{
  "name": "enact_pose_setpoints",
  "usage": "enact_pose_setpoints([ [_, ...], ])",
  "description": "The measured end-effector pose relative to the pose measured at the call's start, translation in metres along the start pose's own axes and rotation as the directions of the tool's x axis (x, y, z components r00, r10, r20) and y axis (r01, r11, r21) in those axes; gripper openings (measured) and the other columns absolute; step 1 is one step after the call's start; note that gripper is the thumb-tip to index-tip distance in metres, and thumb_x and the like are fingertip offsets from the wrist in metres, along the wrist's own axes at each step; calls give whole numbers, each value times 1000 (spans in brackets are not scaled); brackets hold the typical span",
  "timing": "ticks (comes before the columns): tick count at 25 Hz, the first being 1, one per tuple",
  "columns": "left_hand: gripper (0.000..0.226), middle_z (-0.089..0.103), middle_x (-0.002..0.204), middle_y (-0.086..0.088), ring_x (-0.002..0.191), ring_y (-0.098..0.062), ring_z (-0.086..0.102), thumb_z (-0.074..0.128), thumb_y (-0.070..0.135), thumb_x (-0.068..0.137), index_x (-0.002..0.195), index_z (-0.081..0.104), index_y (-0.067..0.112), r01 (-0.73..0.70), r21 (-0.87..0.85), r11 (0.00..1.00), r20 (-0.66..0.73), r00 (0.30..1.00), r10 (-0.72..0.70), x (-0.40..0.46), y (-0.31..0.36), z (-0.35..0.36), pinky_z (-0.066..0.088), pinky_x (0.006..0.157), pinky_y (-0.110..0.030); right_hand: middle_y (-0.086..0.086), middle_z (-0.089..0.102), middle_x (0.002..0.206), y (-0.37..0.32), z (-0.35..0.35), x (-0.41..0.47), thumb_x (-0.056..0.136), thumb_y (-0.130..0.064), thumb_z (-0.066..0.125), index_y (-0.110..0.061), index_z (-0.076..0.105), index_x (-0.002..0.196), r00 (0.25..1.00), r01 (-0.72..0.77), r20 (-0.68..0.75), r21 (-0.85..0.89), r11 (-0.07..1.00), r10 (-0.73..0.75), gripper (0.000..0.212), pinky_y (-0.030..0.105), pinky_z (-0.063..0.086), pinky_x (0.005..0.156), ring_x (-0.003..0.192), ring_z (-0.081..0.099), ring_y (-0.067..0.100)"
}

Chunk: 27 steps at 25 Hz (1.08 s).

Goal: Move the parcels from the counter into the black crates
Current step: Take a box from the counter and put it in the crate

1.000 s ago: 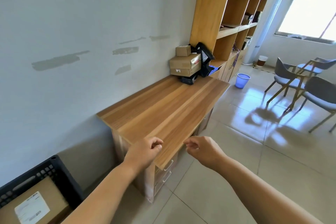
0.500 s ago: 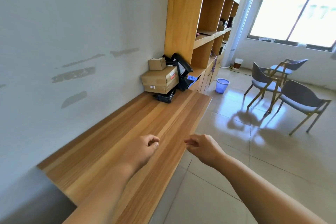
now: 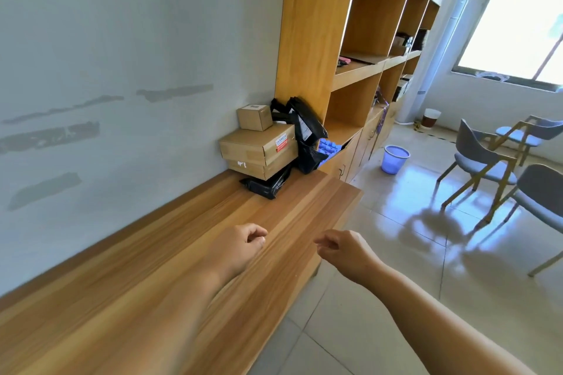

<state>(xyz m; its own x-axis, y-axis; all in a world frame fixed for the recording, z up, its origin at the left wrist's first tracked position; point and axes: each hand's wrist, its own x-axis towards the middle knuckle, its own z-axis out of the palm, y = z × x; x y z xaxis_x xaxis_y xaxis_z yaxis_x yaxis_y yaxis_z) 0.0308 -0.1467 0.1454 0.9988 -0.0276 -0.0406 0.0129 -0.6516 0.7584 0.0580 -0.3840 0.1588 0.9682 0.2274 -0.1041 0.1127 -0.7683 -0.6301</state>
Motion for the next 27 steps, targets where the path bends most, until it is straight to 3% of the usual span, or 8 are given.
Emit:
enact_pose_setpoints([
  [6,19,65,101,16,87,-1,62,52,28,97,112,62,32,101,-70,992,-106,988,-108,95,35,41,52,72,-17,-13,64,99,57,-66,112,91,-18,55,-25,70,108,999,38,-8,-16,999,-38,23,16,45,75,91,59,4],
  [9,18,69,93,9,79,-15,64,52,28,97,110,63,29,214,-117,970,-107,968,-227,132,28,56,55,70,-31,-14,65,102,73,-67,167,91,-18,54,-25,70,108,995,70,66,-21,997,-68,25,13,46,78,94,60,2],
  [12,14,71,92,5,84,-21,66,53,28,96,103,63,35,279,-140,950,-143,944,-298,169,21,58,55,79,-41,-16,65,101,75,-63,218,92,-23,55,-30,69,107,984,107,144,-3,994,-105,22,12,47,75,92,60,-2],
  [15,13,70,91,10,90,-18,68,54,31,94,100,61,40,288,-124,950,-216,926,-309,221,17,51,54,81,-36,-16,67,100,75,-63,274,90,-26,56,-30,70,105,974,141,182,-1,990,-138,21,14,48,74,91,61,-2],
  [19,14,67,93,18,85,-3,65,53,32,95,102,61,41,274,-190,943,-310,894,-322,294,11,33,53,78,-29,-15,69,98,64,-74,356,88,-24,56,-30,71,102,956,195,232,-53,979,-178,22,23,52,83,93,63,3],
  [24,16,70,86,13,81,-9,67,52,31,94,97,63,42,272,-266,925,-363,860,-358,369,7,8,54,77,-32,-18,68,98,39,-85,450,90,-27,57,-32,70,103,947,256,223,-93,962,-230,19,16,48,78,91,61,-3],
  [27,15,71,87,10,80,-10,66,52,31,94,96,64,41,284,-262,922,-386,845,-370,400,8,-4,53,73,-31,-17,67,96,29,-81,483,91,-23,57,-30,70,105,942,278,221,-97,956,-251,20,14,45,76,94,61,2],
])
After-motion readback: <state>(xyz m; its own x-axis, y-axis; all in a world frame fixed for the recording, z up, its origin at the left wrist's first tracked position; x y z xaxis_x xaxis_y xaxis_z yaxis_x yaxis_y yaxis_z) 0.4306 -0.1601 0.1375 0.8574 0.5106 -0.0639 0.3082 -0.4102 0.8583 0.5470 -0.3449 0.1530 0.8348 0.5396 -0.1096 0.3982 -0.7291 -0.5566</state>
